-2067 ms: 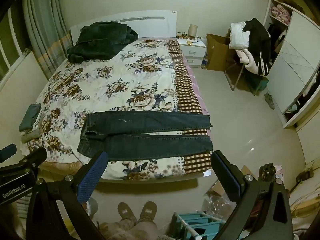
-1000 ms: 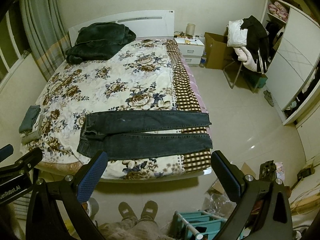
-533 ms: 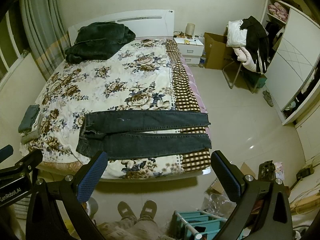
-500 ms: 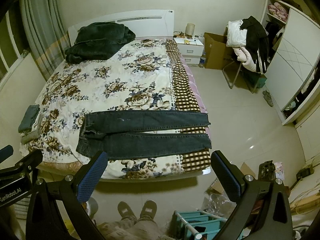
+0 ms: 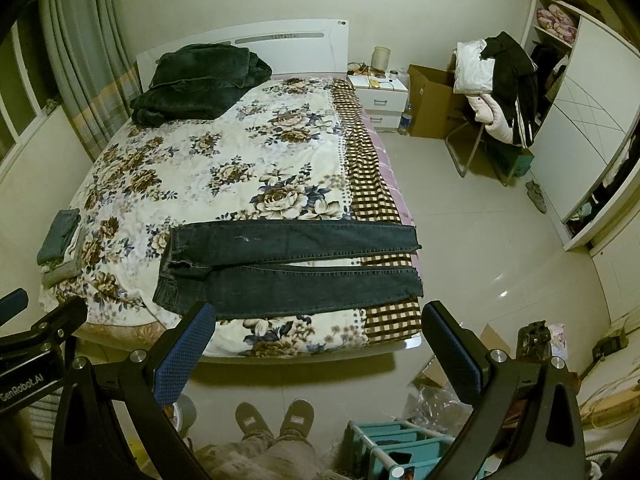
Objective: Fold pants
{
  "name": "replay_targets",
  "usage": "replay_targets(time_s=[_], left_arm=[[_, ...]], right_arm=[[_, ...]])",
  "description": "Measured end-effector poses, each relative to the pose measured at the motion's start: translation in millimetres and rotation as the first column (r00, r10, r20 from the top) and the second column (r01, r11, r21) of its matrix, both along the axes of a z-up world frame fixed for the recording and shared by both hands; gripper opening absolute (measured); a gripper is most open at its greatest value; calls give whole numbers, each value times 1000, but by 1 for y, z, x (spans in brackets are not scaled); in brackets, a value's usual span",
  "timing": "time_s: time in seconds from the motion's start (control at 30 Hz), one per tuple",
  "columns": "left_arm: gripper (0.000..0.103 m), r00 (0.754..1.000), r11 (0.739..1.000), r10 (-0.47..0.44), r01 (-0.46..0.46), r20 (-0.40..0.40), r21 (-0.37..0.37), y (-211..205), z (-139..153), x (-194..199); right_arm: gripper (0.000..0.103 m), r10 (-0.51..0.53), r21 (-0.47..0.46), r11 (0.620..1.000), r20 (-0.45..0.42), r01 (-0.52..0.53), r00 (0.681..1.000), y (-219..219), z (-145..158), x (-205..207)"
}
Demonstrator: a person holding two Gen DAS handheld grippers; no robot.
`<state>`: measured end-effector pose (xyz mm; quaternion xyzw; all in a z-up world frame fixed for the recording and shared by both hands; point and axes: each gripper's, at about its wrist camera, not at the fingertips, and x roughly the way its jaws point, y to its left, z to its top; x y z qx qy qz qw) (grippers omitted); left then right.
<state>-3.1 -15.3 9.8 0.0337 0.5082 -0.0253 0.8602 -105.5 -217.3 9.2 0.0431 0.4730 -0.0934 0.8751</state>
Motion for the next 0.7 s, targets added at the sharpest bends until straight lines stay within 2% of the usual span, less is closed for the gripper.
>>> replay_targets(time_s=[0.43,0.5,0.7], left_arm=[[103,1000,1000,23,-23,14,12,-1,6,6],[103,999,999,45,-45,31,12,2,3,20],[103,995,995,91,-92,34,45,1,-34,75]], right_arm=[[103,-4,32,999,-20,5,1000,-8,-9,11],[103,-7,34,999,-19,8,1000,-13,-16,18],[103,-23,30,999,-27,24,999,-33,-44,62]])
